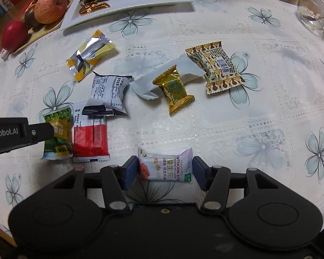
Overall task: Organize snacks
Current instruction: 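Grasp the green garlic-pea bag with the left tool while the right tool grasps the white-and-pink bar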
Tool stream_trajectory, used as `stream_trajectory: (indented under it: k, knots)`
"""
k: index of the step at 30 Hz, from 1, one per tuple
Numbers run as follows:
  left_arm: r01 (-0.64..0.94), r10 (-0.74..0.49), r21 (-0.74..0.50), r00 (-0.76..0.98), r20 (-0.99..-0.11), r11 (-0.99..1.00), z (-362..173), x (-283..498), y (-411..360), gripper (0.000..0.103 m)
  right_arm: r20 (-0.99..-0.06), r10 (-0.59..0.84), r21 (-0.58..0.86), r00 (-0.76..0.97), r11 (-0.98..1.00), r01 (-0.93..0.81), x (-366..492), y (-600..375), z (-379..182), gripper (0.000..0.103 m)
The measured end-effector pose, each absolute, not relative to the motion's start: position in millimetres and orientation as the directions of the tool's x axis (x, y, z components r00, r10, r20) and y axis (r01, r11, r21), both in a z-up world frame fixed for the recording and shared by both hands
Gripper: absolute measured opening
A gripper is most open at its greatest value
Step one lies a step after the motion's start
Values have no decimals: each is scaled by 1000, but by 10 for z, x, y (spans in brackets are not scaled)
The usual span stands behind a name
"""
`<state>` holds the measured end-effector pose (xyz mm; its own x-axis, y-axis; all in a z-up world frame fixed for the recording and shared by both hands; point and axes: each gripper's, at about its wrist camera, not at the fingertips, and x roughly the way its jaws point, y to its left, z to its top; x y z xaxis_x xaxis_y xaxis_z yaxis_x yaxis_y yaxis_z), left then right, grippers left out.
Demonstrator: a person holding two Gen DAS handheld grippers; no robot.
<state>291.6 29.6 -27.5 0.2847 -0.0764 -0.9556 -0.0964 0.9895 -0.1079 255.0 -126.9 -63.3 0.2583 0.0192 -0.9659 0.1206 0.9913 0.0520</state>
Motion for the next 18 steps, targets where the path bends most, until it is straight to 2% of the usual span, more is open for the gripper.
stream_trajectory:
  k: [9,11,18]
  knots:
    - [-86,-32,-58,279,-960,995,-375,2978,171,33,-966,56,90,251,988,123,2509,-1357,-550,54]
    - [-88,-23,-49,275,-961,995,-409,2993,154,39,-966,61,94,252,988,123,2501,-1371,-536,54]
    - [-101,0,-26,247,-969,995,-543,3029,141,43,-966,62,92,251,990,110,2477,-1376,-512,54]
